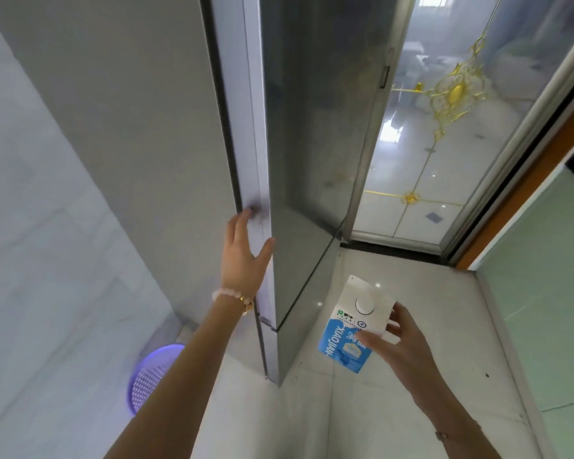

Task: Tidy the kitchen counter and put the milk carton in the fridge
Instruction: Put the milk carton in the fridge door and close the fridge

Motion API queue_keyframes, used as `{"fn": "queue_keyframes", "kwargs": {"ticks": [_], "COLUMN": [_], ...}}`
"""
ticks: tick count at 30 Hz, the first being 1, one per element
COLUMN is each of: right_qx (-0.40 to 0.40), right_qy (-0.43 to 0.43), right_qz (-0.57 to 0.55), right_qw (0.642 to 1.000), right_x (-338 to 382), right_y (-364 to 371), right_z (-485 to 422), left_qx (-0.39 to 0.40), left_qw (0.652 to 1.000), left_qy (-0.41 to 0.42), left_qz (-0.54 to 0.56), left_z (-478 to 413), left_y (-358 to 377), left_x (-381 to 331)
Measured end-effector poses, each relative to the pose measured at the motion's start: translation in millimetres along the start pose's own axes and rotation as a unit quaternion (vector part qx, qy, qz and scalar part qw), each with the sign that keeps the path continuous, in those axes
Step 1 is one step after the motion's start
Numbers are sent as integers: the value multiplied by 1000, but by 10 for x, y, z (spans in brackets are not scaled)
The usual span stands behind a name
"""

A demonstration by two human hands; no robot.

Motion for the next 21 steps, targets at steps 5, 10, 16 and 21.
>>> {"fn": "queue_keyframes", "kwargs": {"ticks": [5,10,16,21], "right_qx": [-19,-43,-81,-94], "right_qy": [-5,-10,-14,-18], "right_qz": [6,9,14,5], "right_qw": [1000,999,997,995], "right_x": [85,139,143,194], "right_y": [156,207,101,-37], "right_z": [-80,-80,-15,13], "left_qx": [-1,-23,-66,-77], "left_qw": [999,997,993,991], "left_qy": [-10,-31,-35,-43], "left_qz": [40,67,93,97], "left_z": [-202,-233,-235,-241], "left_y": [54,8,0,21], "left_x": [-141,-108,-114,-107]}}
Point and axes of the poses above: each hand's wrist, its own z-axis away from the middle knuckle, its own y-axis out of the palm, x = y × z, the point moved 8 cm from there along -z, towards the middle knuckle, and after that the axes turned 15 degrees about -y, right-handed, at the moved point
